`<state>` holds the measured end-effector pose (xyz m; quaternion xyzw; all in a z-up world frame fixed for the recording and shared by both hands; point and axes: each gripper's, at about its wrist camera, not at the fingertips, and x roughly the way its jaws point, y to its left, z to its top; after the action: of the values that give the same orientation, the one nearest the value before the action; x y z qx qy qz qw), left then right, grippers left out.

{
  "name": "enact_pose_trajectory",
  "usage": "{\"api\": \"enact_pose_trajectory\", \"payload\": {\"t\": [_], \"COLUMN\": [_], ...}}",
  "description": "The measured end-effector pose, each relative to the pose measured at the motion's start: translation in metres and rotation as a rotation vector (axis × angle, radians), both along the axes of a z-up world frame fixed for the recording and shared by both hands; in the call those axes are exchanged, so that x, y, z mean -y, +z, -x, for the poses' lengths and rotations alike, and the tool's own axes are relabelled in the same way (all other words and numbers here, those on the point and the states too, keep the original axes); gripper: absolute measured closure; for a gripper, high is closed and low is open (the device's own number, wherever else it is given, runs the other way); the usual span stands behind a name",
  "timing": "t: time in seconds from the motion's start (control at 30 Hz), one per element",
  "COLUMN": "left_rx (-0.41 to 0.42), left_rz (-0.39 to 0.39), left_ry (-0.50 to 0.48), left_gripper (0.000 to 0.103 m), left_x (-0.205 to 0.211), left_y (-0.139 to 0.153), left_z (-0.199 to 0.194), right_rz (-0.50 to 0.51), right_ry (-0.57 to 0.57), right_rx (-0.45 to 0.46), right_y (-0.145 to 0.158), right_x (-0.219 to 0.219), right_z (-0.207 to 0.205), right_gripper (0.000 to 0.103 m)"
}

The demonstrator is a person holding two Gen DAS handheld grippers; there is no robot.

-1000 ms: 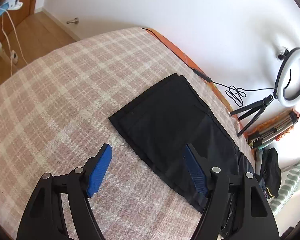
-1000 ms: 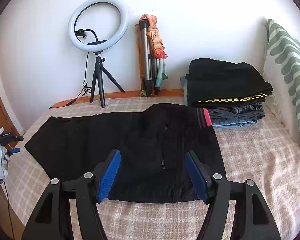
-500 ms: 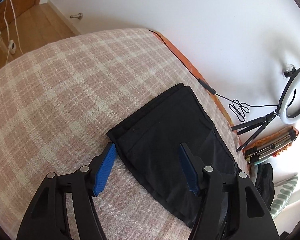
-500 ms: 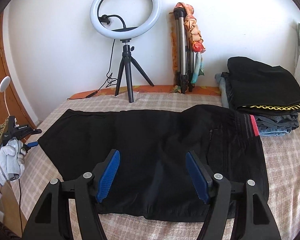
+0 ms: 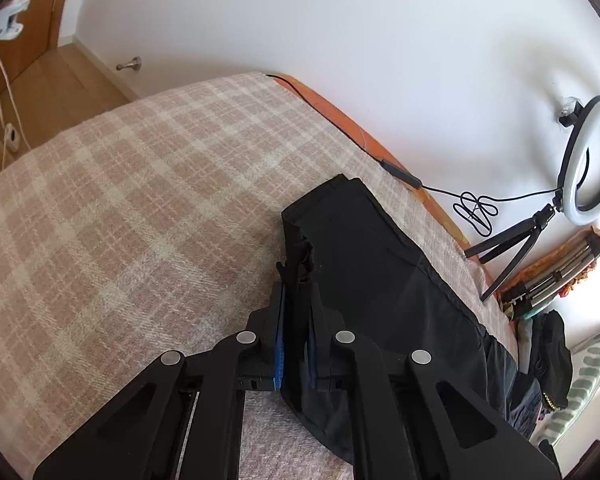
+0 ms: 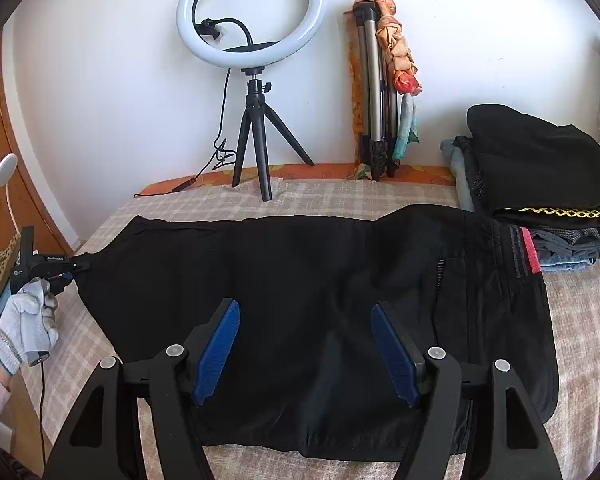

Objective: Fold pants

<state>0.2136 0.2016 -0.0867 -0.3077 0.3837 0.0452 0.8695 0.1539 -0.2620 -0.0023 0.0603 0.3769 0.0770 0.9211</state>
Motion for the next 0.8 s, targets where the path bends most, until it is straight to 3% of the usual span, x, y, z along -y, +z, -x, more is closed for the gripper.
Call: {"api": "enact_pose_trajectory", "payload": {"t": [0.23,0.43,0.63,0.8], "left_rx": [0.116,0.163,0.158,0.139], "left_rz": [-0.116,-0.19,-0.169,-0.115], "left_ry": [-0.153,-0.379,-0.573,-0.654], "left_gripper": [0.096,0.096,0.097,0.097], "left_x": [0.06,0.146,0.217,0.256], "left_y": [0.043,0.055,0.049,0.042], "left_z": [0.002,0.008,0.017,0.023], "right_rz": [-0.016,-0.089,-0.3,-0.446], "right_ry": [-0.006,-0.01,0.01,0.022], "right_rx": [-0.002,-0.007,-0.09,-0.176], "right_y": [0.0,-0.001,-0.017,-0.035], "right_x": [0.003,0.014,0.03,0.032], "right_z": [-0.004,-0.015,-0.037,-0.053], "right_gripper": [0.032,0.032,0.03,0.027]}}
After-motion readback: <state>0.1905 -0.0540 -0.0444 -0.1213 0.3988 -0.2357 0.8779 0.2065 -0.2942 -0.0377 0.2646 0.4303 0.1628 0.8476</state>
